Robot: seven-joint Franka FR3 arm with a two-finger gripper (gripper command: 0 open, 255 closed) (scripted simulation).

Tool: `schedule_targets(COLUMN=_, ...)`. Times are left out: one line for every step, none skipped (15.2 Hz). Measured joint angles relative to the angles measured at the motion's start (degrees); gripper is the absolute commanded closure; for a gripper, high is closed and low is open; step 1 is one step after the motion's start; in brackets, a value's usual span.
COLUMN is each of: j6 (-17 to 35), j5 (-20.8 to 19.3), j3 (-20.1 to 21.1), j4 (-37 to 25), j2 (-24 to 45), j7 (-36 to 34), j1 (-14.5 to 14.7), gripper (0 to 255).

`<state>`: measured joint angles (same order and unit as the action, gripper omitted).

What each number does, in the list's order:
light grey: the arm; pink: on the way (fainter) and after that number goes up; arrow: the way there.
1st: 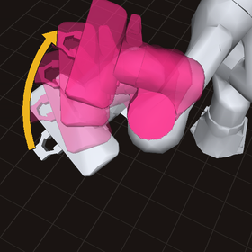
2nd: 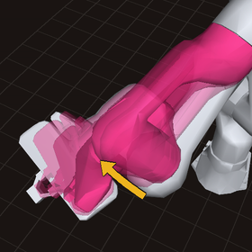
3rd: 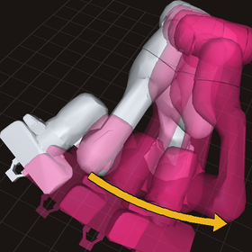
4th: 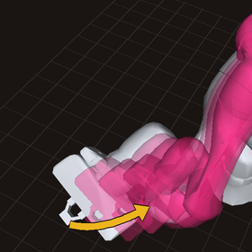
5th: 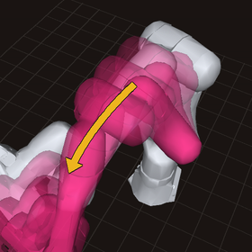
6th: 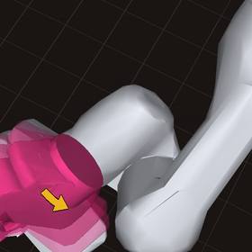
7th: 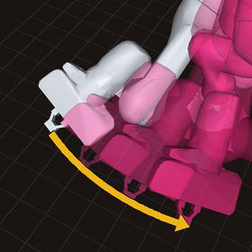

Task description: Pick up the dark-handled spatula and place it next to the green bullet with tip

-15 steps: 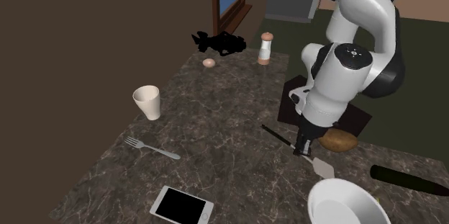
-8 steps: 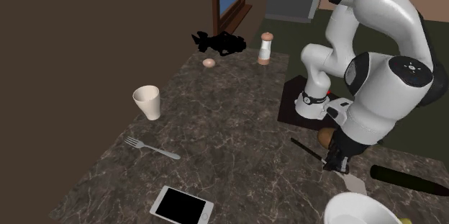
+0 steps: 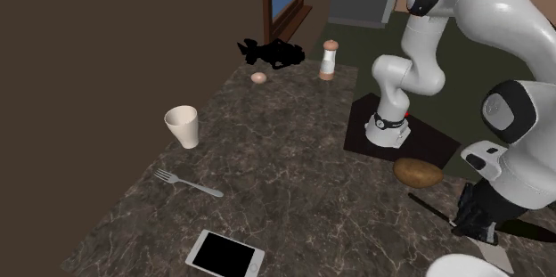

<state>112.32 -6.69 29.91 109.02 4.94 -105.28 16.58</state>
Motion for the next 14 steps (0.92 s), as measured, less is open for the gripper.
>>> schedule_targets(j6=-0.45, j5=-0.57, j3=0.56, j4=-1.21, j2=1.04, j7=-1.53, j1=0.83, gripper=255)
schedule_targets(j6=-0.94, j5=-1.13, j3=1.17, j4=-2.39, j2=2.01, j7=-3.19, j1=1.78, gripper=255)
schedule_targets(j6=-1.60, j5=-1.91, j3=1.68, j4=-4.14, j2=3.45, j7=-4.79, j1=2.74, gripper=255)
schedule_targets(j6=-2.47, j5=-2.83, j3=2.13, j4=-6.33, j2=5.17, j7=-6.42, j1=3.82, gripper=255)
schedule_targets(j6=-2.60, j5=-3.46, j3=2.47, j4=-7.23, j2=6.25, j7=-7.79, j1=4.69, gripper=255)
schedule_targets(j6=-3.31, j5=-4.42, j3=2.86, j4=-9.22, j2=7.98, j7=-9.49, j1=5.95, gripper=255)
schedule_targets(j6=-3.95, j5=-5.22, j3=3.11, j4=-10.97, j2=9.44, j7=-10.84, j1=7.02, gripper=255)
schedule_targets(j6=-4.45, j5=-6.09, j3=3.34, j4=-12.65, j2=11.00, j7=-12.29, j1=8.21, gripper=255)
schedule_targets(j6=-5.46, j5=-6.80, j3=3.69, j4=-14.61, j2=12.33, j7=-13.94, j1=9.65, gripper=255)
schedule_targets(j6=-6.31, j5=-7.87, j3=3.86, j4=-17.06, j2=14.36, j7=-15.56, j1=11.26, gripper=255)
schedule_targets(j6=-6.80, j5=-8.47, j3=4.01, j4=-18.39, j2=15.50, j7=-16.76, j1=12.41, gripper=255)
schedule_targets(j6=-7.47, j5=-9.23, j3=4.06, j4=-20.26, j2=17.01, j7=-17.88, j1=13.68, gripper=255)
schedule_targets(j6=-8.45, j5=-10.18, j3=3.98, j4=-22.91, j2=19.02, j7=-18.91, j1=15.15, gripper=255)
schedule_targets(j6=-9.62, j5=-11.04, j3=3.94, j4=-25.64, j2=20.91, j7=-20.03, j1=16.78, gripper=255)
